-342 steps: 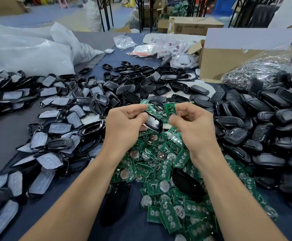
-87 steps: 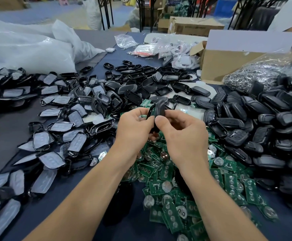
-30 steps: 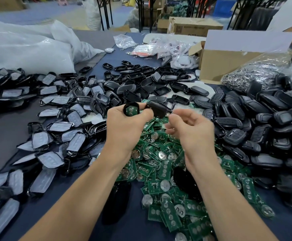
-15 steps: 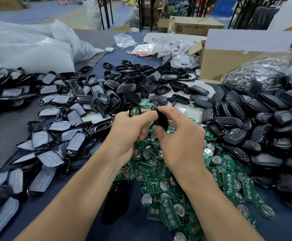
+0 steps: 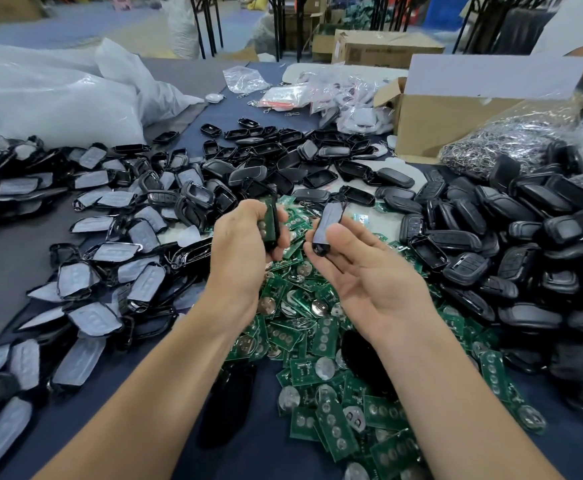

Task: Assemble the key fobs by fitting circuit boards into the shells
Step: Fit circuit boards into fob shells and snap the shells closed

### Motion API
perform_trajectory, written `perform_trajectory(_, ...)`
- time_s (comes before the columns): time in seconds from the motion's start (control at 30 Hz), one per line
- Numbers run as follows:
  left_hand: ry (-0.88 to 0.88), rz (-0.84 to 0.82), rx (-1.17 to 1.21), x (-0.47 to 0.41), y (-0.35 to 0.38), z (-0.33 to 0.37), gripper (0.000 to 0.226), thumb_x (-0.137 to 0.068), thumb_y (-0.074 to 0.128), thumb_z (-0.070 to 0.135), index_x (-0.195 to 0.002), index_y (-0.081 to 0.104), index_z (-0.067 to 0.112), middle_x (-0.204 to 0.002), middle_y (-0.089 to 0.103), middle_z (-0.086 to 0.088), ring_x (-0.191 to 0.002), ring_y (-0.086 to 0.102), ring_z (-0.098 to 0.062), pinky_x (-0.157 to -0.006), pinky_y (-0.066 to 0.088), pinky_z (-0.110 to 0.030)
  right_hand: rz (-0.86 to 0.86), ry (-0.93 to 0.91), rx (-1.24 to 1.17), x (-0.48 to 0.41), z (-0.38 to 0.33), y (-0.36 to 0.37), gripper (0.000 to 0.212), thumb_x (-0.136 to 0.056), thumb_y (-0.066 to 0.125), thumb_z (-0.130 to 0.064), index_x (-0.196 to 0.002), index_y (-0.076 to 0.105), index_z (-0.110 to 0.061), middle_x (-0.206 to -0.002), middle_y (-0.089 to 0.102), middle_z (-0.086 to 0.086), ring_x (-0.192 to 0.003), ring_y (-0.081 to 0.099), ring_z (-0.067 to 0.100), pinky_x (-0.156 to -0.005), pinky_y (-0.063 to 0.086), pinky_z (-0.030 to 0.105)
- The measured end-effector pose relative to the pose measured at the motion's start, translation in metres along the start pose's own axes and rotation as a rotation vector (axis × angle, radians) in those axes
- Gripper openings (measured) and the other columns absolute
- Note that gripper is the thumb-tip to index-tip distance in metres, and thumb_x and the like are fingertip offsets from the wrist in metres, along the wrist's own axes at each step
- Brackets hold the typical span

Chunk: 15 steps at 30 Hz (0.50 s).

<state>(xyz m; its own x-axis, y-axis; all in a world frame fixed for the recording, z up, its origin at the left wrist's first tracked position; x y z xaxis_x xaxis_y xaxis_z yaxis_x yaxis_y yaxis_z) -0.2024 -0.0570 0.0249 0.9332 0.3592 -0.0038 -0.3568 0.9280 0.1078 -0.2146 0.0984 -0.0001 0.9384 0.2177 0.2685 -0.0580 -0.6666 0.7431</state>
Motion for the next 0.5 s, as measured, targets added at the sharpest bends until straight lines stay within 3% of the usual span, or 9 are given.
perform_trajectory(0.07,0.050,0.033,-0.120,-0.001,-0.002,0.002,0.037,-0.100,0.043,0.024,-0.078,0.072,0.019,-0.075,0.072,-0.001,-0.070,0.062,-0.004,-0.071,0.050,-0.025,-0.017,0.008,0.025,-0.001,0.002,0.000,0.046,-0.061,0.079,-0.002,-0.106,0.068,-0.001,-0.094,0.078,0.019,-0.082,0.078,0.028,-0.075,0.065,0.037)
perform_trajectory(0.23,0.064,-0.038,-0.313,-0.002,0.006,-0.001,0.024,-0.090,0.054,0.044,-0.090,0.078,0.047,-0.101,0.069,0.014,-0.089,0.062,0.009,-0.082,0.042,-0.029,-0.024,-0.059,0.279,-0.002,0.004,-0.001,0.047,-0.061,0.081,-0.011,-0.107,0.075,-0.006,-0.104,0.079,0.016,-0.086,0.077,0.024,-0.089,0.064,0.041)
perform_trajectory(0.37,0.066,-0.065,-0.328,-0.003,0.005,-0.002,0.024,-0.082,0.063,0.040,-0.098,0.079,0.048,-0.088,0.067,0.020,-0.077,0.061,0.004,-0.078,0.047,-0.031,-0.007,-0.150,0.397,-0.001,-0.001,-0.001,0.037,-0.066,0.085,-0.006,-0.101,0.077,-0.014,-0.095,0.081,0.007,-0.085,0.076,0.019,-0.080,0.064,0.033)
perform_trajectory(0.5,0.071,-0.065,-0.332,-0.002,0.004,-0.001,0.021,-0.078,0.065,0.028,-0.088,0.082,0.036,-0.055,0.060,0.016,-0.054,0.052,-0.006,-0.061,0.043,-0.032,0.037,-0.319,0.593,0.002,-0.012,0.001,0.033,-0.073,0.086,0.006,-0.095,0.078,-0.019,-0.091,0.081,0.002,-0.085,0.076,0.015,-0.073,0.057,0.020)
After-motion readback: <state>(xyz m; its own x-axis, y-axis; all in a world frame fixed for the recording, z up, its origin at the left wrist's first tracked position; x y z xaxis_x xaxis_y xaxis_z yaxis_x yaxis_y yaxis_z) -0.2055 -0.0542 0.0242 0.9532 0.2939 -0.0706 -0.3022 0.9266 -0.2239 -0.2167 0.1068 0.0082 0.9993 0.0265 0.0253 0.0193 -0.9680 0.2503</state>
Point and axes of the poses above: each hand's wrist, its own x-axis away from the middle knuckle, its own y-axis out of the palm, z = x × y, the point moved 7 cm from there along -x, towards the middle knuckle
